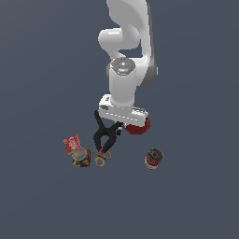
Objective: Pick up a designated object from a clutter of objects.
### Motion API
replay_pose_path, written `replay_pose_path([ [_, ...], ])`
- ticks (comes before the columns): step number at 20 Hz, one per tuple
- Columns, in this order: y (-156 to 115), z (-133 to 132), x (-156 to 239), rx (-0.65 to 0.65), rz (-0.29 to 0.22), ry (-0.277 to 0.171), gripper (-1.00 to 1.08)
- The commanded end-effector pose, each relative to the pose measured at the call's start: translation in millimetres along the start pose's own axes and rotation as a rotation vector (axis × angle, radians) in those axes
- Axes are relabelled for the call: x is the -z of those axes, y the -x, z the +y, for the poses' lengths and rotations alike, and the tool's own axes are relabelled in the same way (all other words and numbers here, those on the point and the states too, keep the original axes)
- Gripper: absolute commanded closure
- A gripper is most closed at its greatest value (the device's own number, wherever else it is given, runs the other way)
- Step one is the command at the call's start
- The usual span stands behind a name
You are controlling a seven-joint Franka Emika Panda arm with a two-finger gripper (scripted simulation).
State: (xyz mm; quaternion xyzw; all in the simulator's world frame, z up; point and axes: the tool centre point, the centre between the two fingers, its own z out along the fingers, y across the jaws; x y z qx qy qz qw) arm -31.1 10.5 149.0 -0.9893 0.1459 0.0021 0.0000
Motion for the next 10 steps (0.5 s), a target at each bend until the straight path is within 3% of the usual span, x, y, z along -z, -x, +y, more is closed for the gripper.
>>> replay_pose_path([
  [1, 3.5, 8.4, 24.2, 0.000, 0.003, -0.001, 1.08],
  [10, 19.1, 41.6, 112.8, 0.000, 0.003, -0.002, 1.08],
])
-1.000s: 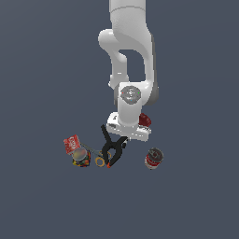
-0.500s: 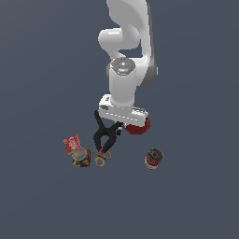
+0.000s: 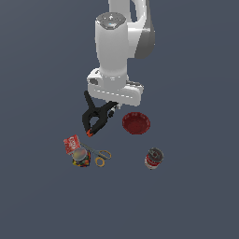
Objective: Pick up a designated object from a clutter of objects.
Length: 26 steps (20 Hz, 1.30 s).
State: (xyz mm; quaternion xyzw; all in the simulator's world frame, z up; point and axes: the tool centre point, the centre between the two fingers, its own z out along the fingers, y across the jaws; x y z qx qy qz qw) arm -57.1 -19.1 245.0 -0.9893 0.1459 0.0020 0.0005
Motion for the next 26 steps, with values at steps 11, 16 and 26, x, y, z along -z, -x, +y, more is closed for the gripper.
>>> replay_pose_path([
  [11, 18.2, 43.3, 119.8, 0.000, 0.004, 0.000, 1.08],
  [16, 22.1, 55.4, 153.1, 0.000, 0.004, 0.000, 1.08],
  [26, 24.4, 65.7, 183.1, 0.001, 0.004, 0.000, 1.08],
])
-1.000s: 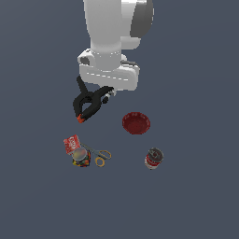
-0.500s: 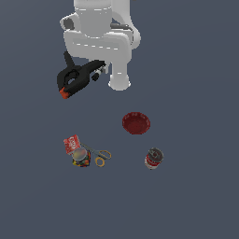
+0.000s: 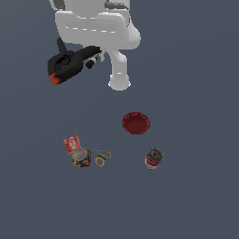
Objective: Pick up a designated object from a clutter of objects.
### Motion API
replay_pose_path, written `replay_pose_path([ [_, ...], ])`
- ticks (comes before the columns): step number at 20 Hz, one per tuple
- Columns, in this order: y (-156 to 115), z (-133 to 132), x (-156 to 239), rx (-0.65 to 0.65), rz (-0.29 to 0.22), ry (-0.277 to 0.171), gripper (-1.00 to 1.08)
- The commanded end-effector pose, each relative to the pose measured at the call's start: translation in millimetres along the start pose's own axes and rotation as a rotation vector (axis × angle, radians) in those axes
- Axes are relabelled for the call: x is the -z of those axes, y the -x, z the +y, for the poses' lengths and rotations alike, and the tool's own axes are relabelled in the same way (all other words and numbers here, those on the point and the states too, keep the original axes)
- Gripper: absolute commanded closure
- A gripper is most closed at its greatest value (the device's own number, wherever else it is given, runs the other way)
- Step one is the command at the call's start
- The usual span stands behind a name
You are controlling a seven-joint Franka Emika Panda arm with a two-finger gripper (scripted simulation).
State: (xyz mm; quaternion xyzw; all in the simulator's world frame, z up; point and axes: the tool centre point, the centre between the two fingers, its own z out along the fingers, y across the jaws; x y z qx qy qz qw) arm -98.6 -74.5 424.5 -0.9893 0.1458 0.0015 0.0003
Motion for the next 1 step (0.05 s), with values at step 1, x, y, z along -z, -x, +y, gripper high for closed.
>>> replay_pose_path([
  [1, -0.1, 0.8, 3.9, 0.000, 0.003, 0.000, 1.08],
])
